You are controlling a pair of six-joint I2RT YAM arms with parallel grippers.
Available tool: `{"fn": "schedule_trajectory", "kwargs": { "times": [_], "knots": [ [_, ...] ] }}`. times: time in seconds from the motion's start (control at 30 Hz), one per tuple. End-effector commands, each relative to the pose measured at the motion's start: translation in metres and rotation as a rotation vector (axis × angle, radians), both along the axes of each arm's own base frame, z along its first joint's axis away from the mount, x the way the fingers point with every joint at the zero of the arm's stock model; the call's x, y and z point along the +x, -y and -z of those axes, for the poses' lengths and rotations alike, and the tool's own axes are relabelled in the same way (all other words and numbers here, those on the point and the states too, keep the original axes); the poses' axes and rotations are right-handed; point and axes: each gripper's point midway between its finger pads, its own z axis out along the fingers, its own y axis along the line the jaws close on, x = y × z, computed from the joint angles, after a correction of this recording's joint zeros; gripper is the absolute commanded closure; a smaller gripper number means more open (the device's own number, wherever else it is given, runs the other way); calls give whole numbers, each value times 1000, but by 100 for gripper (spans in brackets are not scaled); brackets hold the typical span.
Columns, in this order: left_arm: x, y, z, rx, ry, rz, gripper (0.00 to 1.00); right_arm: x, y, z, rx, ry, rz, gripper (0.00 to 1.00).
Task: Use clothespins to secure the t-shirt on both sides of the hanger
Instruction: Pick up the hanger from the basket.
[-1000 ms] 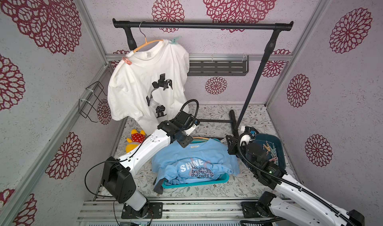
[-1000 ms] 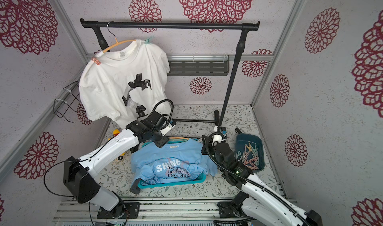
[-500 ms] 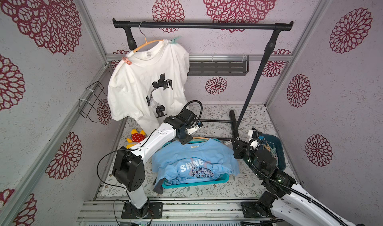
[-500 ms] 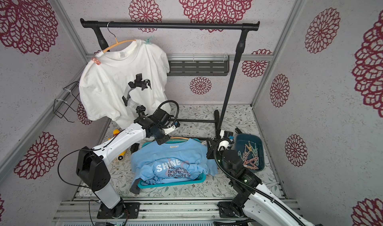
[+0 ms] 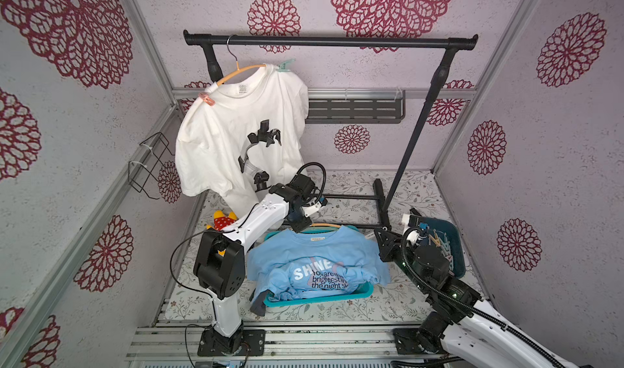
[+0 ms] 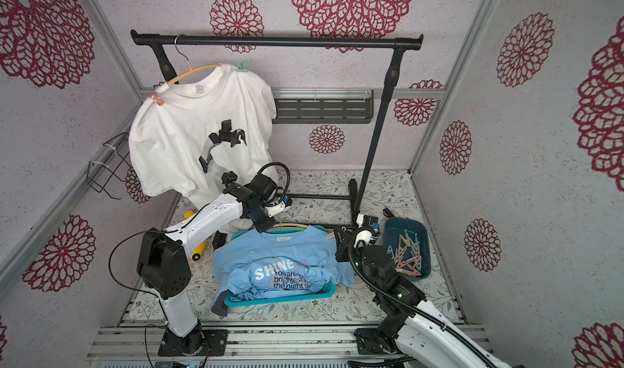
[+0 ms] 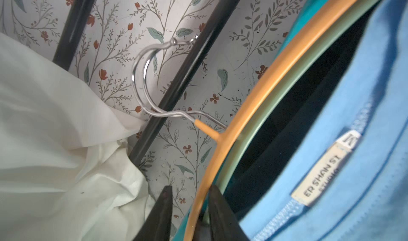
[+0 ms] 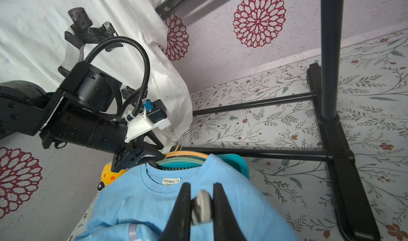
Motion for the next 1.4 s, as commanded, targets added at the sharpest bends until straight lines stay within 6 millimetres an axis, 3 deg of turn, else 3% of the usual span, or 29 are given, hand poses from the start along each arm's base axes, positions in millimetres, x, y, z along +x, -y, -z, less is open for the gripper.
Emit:
{"fn": "schedule_trajectory", "kwargs": {
  "times": [0.0, 0.23, 0.6, 0.8, 0.93, 1.03, 1.2, 1.37],
  "knots": [
    [2, 7, -2, -40, -14, 12, 71, 0, -2, -10, 43, 17, -5, 100],
    [5, 9, -1, -81, -34, 2, 81, 1, -2, -9, 40, 14, -2, 100],
    [13, 3, 15, -21, -45, -29, 82, 2, -4, -10, 37, 17, -3, 100],
    [16, 1, 12, -11, -30, -44, 93, 1, -2, -11, 34, 19, 0, 100],
    [19, 1, -7, -25, 28, -44, 100, 1, 1, -11, 18, 27, 10, 100],
    [20, -1, -24, -29, 92, -31, 100, 2, 2, -12, 1, 35, 18, 100],
    [19, -4, -66, -2, 262, 9, 100, 2, 1, -21, -17, 75, 6, 100],
    [10, -6, -109, 40, 470, 66, 100, 0, -4, -42, -49, 174, -32, 100]
  ]
}}
